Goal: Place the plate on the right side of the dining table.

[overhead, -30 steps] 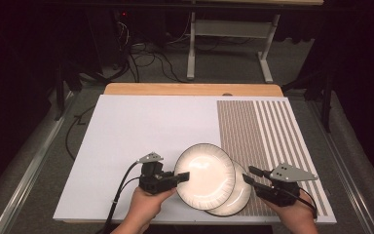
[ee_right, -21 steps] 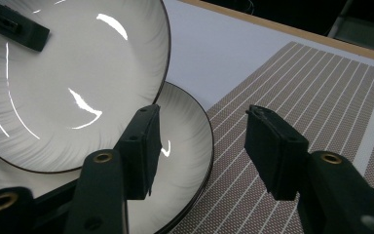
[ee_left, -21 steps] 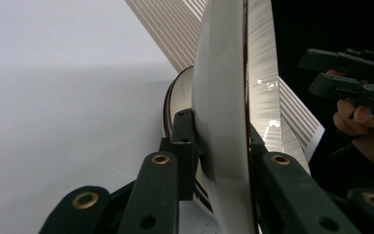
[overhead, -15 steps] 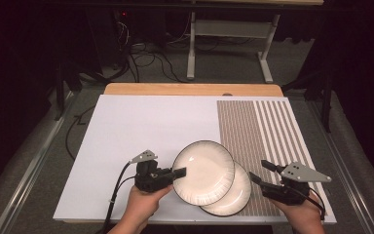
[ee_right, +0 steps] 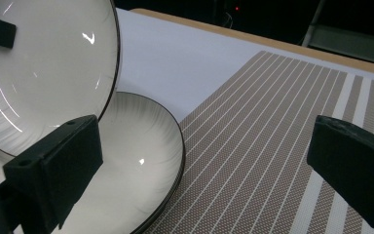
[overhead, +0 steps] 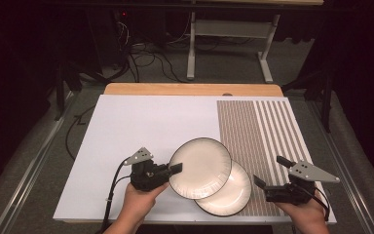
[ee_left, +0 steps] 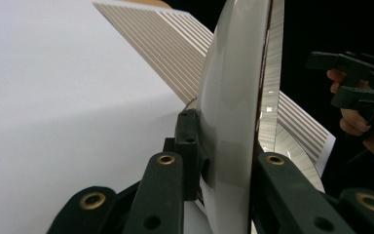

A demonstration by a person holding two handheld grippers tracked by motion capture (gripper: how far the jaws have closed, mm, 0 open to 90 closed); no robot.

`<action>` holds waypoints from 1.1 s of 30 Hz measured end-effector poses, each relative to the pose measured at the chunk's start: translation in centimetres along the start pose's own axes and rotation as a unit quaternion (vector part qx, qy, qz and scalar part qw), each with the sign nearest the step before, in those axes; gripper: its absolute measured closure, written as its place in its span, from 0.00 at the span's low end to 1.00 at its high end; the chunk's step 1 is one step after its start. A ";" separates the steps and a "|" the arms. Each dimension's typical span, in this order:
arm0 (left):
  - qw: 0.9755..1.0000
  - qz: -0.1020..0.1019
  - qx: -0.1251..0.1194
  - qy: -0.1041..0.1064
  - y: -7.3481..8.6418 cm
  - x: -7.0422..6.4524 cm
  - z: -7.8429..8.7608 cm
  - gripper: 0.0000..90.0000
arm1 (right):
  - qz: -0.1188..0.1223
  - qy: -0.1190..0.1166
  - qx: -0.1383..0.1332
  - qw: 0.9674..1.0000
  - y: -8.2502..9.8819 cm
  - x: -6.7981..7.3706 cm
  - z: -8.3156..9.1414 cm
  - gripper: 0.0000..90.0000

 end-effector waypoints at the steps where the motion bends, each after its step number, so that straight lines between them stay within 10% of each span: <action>1: 1.000 -0.008 -0.003 -0.006 -0.1 0.1 0.2 0.88 | 0.001 0.001 -0.005 1.000 0.0 -0.1 0.2 0.00; 11: 0.994 -0.090 -0.036 -0.053 -0.6 -0.1 1.3 0.88 | 0.002 -0.001 -0.019 1.000 -0.1 -0.3 0.6 0.00; 33: 0.990 -0.126 -0.021 -0.053 -0.3 0.2 2.0 0.87 | 0.019 -0.078 -0.015 0.997 -3.9 5.2 -3.3 0.09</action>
Point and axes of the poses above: each handheld gripper's, and its own axes: z roughly backward along the jaws, y roughly out of its underside, x roughly to its left, the point moved 9 cm from there along -z, roughly forward along the jaws, and after that the axes turned 11 degrees about x, right-handed, at the moved point
